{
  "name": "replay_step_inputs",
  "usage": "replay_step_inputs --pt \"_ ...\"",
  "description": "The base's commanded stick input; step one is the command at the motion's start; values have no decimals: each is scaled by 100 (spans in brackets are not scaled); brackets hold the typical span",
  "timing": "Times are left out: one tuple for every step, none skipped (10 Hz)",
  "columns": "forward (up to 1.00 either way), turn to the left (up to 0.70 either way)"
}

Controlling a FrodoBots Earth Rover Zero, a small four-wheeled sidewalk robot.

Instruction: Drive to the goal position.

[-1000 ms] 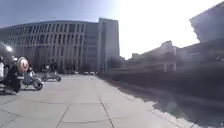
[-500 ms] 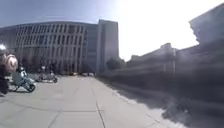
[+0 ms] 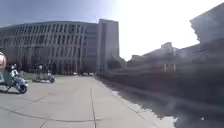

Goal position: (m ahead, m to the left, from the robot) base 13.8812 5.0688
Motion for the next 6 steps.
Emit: replay_step_inputs --pt "70 30" --pt "70 23" --pt "70 8" --pt "70 0" --pt "70 7" --pt "70 26"
